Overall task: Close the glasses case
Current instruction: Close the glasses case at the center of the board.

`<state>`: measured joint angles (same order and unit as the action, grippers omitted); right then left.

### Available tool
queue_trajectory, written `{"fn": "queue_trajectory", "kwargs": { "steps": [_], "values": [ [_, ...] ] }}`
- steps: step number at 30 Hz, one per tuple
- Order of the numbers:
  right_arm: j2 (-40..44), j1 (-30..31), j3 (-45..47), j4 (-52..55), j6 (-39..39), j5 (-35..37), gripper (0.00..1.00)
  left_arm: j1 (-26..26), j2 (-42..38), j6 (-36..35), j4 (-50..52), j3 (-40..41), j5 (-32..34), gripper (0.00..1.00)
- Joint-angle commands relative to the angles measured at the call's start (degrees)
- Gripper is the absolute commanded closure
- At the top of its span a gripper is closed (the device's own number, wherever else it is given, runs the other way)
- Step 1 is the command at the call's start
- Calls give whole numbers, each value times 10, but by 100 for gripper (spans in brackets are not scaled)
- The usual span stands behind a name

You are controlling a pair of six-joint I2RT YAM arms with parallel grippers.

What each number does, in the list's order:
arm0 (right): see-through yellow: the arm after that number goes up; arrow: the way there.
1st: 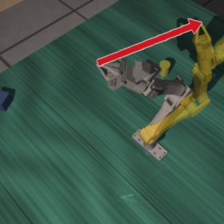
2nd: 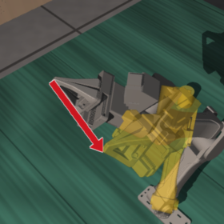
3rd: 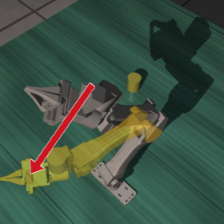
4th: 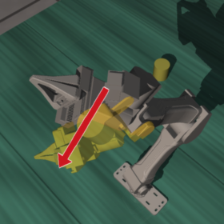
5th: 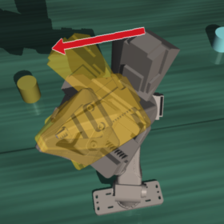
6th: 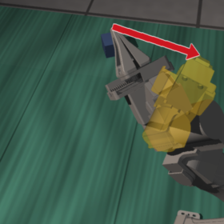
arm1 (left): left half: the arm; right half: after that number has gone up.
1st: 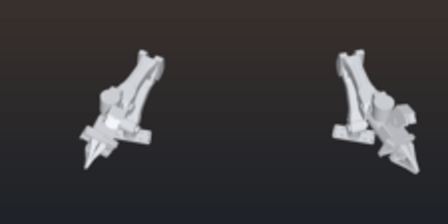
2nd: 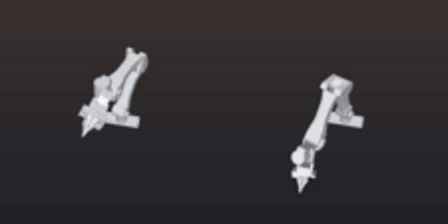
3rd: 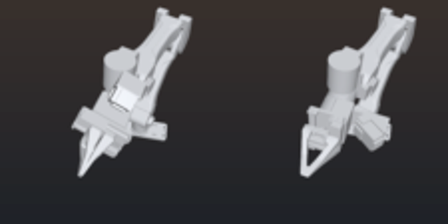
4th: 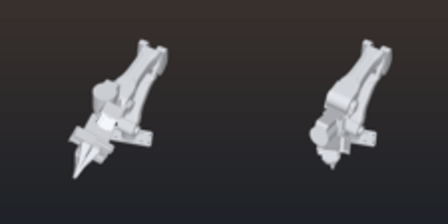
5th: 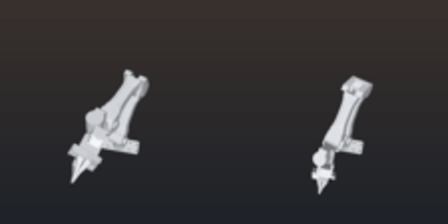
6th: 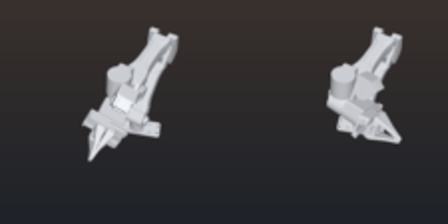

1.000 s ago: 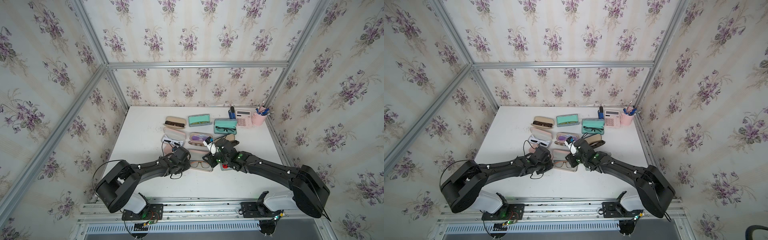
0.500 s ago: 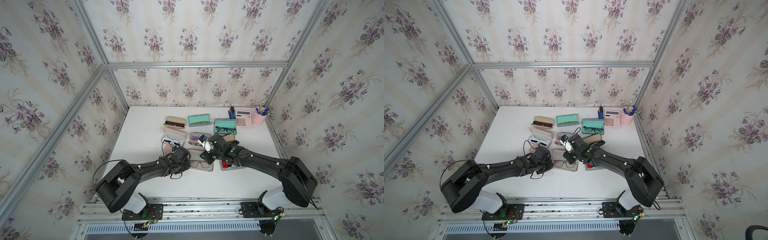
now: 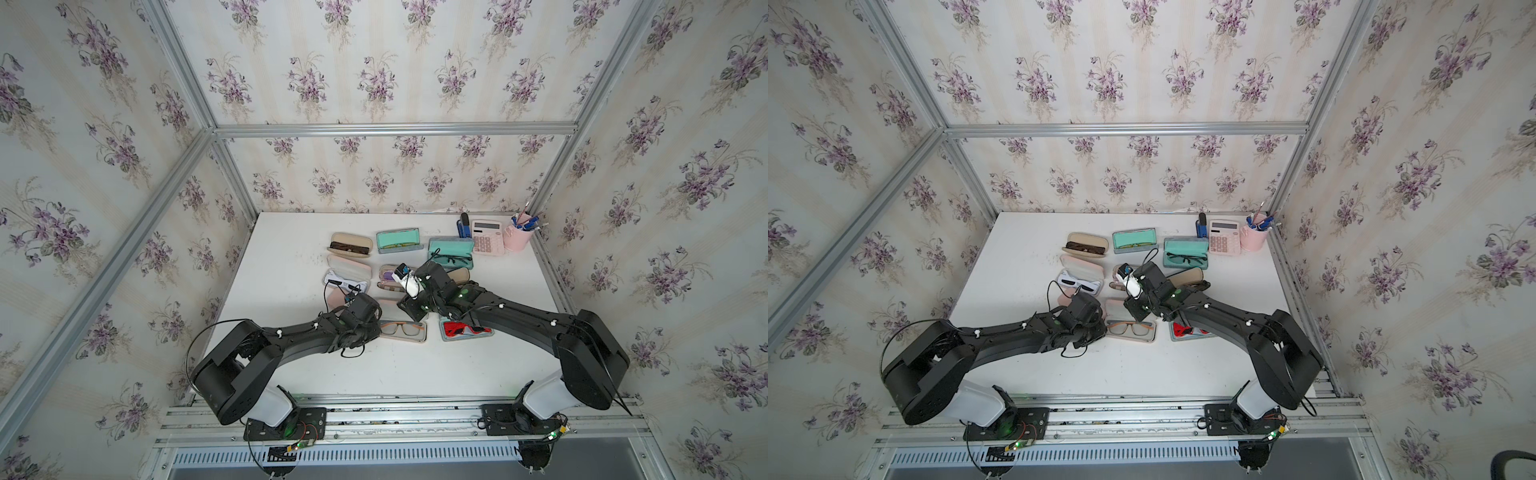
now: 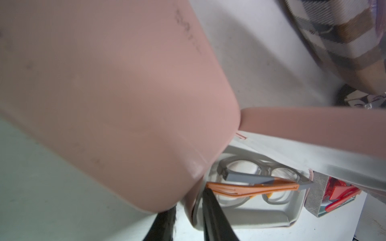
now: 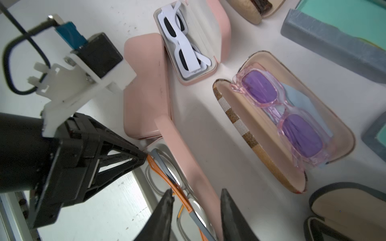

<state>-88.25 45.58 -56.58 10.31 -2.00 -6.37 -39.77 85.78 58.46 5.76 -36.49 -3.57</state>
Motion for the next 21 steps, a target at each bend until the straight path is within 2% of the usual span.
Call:
{"fn": "queue_trajectory", "kwargs": {
  "steps": [1, 5, 10, 21],
  "values": [
    [-3, 0, -10, 20, -17, 1, 58, 0, 4, -6, 17, 1, 10, 73],
    [-29, 0, -17, 40, -38, -11, 57, 0, 3, -7, 20, 0, 13, 73],
    [-53, 0, -26, 44, -50, 32, 57, 0, 4, -9, 22, -2, 10, 73],
    [-79, -1, -41, 55, -70, 21, 58, 0, 4, -8, 21, 2, 12, 73]
  ]
}}
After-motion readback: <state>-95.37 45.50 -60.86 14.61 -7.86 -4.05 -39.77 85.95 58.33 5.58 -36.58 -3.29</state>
